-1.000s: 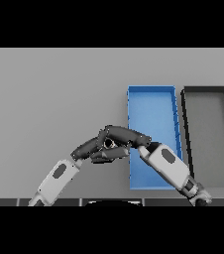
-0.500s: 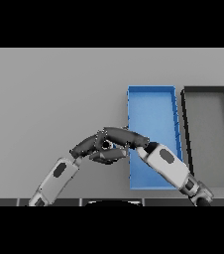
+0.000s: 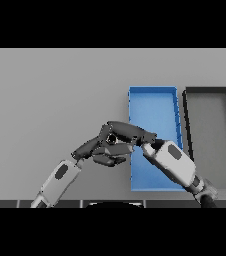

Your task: Pick up the blue pipe and place it into the blue bin.

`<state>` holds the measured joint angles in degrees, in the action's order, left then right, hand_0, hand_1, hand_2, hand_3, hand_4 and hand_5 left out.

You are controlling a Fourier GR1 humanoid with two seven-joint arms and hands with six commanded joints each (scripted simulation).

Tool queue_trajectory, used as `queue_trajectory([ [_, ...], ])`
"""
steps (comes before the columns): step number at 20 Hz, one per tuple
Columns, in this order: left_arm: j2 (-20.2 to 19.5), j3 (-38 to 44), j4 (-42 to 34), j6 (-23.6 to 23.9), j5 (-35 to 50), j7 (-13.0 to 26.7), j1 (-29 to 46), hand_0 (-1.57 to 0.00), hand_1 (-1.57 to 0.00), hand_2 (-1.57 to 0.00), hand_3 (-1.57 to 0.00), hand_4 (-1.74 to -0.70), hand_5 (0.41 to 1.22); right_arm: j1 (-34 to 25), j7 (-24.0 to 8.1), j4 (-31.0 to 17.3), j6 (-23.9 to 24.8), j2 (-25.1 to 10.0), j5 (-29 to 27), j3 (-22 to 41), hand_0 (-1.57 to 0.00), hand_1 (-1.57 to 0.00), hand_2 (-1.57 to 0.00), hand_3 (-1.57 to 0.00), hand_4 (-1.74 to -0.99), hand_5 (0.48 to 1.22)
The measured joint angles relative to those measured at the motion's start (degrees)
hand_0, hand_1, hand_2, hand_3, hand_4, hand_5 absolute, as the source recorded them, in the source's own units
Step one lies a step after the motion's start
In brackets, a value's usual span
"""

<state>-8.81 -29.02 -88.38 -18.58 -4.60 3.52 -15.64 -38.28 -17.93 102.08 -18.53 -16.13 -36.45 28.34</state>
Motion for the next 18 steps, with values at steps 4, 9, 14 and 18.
queue_trajectory([
  [4,-0.14,-0.25,0.21,-0.40,0.20,0.66,0.79,0.00,0.00,0.00,0.00,-0.92,0.503,-6.20,-6.49,0.60,5.01,-2.44,-11.75,-5.05,-1.57,-1.57,-1.57,-1.57,-1.689,1.171],
  [9,-0.96,-0.38,-1.29,-0.52,0.19,-0.13,1.57,0.00,0.00,0.00,0.00,-0.91,0.502,-17.70,-4.64,-2.97,9.01,-7.13,-19.23,-12.87,-1.57,-1.57,-1.57,-1.57,-1.724,1.117],
  [14,-1.12,-0.16,-2.31,-0.84,0.94,-0.13,1.85,0.00,0.00,0.00,0.00,-0.91,0.491,-25.17,-3.79,-14.84,14.30,-10.75,-13.34,-18.81,-1.57,-1.57,-1.57,-1.57,-1.735,1.131],
  [18,-1.31,0.04,-2.14,-1.13,1.24,0.26,2.06,0.00,0.00,0.00,0.00,-0.91,0.489,-20.50,-6.04,-21.62,14.61,-13.37,-9.26,-21.17,-1.57,-1.57,-1.57,-1.57,-1.739,1.124],
])
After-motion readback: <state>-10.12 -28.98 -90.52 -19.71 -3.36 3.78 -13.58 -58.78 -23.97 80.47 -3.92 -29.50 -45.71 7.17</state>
